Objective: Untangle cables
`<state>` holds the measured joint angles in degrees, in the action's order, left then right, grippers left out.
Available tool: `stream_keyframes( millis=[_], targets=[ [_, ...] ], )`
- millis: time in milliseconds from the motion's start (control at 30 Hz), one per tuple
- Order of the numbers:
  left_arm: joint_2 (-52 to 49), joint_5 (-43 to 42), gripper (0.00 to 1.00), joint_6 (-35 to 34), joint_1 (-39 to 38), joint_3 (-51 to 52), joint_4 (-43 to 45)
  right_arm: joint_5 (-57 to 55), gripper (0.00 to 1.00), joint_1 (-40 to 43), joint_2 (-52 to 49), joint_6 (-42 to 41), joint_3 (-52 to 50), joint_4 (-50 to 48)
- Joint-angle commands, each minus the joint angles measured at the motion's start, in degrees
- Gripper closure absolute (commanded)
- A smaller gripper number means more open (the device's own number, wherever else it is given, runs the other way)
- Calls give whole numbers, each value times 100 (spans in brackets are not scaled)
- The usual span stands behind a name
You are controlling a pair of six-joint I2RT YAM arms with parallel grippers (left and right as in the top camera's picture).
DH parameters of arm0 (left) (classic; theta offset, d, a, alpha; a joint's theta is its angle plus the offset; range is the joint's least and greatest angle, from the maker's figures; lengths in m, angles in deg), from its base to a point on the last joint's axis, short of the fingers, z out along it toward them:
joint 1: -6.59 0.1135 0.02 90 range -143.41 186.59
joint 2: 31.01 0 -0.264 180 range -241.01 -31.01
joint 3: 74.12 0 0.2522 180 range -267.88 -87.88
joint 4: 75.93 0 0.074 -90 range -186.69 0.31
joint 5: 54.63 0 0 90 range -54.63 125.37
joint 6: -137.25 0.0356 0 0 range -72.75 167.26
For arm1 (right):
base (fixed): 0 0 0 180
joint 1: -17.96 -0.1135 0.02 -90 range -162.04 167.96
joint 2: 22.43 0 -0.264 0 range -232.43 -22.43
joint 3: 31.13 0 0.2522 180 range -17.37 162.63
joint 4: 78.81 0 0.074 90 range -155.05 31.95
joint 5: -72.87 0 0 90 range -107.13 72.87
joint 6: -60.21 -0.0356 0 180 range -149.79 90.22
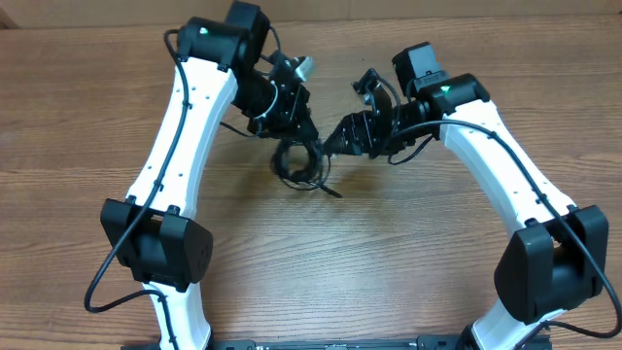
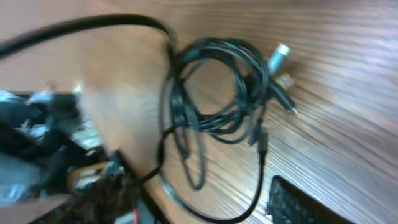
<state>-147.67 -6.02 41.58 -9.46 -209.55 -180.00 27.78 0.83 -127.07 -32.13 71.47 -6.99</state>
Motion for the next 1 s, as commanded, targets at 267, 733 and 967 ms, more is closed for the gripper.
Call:
stream_keyframes(
  millis=[267, 733, 967],
  targets=[
    [140, -688, 96, -1001, -24, -125, -48, 1775, 19, -251, 13, 737, 111, -46],
    [140, -1246, 96, -1108, 0, -125, 223, 1733, 96, -461, 13, 734, 111, -61],
    [138, 730, 96, -1132, 0, -120, 168, 1738, 96, -455, 13, 688, 114, -101]
  ],
)
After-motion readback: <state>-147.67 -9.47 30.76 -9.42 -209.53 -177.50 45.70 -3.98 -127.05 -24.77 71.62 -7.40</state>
